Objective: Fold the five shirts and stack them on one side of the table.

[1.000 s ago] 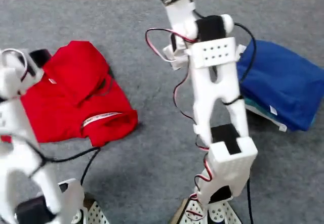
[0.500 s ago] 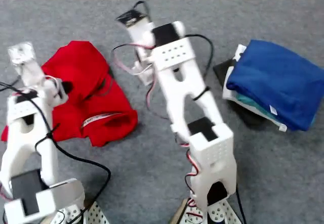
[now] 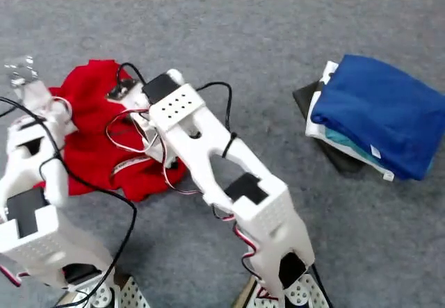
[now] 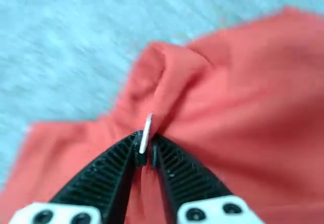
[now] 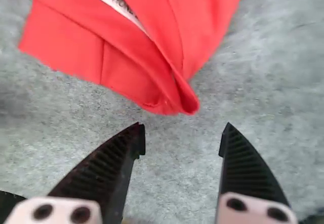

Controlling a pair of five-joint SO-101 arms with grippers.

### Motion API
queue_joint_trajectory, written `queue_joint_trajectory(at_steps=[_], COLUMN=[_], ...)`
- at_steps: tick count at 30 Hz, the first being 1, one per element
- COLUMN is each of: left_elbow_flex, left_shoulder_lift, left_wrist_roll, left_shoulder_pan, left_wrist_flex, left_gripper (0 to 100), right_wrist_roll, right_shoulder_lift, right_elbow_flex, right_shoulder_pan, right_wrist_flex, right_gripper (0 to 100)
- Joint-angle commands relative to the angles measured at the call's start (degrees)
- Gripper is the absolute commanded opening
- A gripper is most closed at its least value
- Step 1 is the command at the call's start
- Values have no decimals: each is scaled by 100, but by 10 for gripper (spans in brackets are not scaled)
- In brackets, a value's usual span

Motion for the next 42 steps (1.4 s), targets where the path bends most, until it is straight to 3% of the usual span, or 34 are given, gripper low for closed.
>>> queue_joint_trajectory(at_steps=[1, 5, 10, 19, 25, 30, 36, 42], left_elbow_flex=[-1002, -1785, -2453, -3209, -3270, -3174, -3587, -4026], left_shoulder_lift=[-22, -13, -13, -13, 4, 338, 646, 725], left_wrist_roll=[-18, -18, 396, 501, 466, 457, 299, -114], left_shoulder_pan=[-387, -835, -1495, -2286, -2400, -2242, -2189, -2488], left_wrist_flex=[747, 1442, 1741, 2444, 3270, 4185, 5925, 7218], left_gripper=[19, 19, 19, 19, 19, 19, 19, 19], right_wrist_roll=[-53, -62, -492, -554, -510, 809, 2426, 3323], right_shoulder_lift=[356, 840, 1112, 1086, 435, -119, -391, -347], right_elbow_flex=[-259, -681, -1209, -1807, -2396, -3275, -4558, -5121], right_shoulder_pan=[-84, -84, -75, 75, 734, 1235, 1323, 1323], right_wrist_flex=[0, 53, 26, 97, 97, 88, 88, -202], right_gripper=[239, 225, 5, 4, 4, 4, 4, 5])
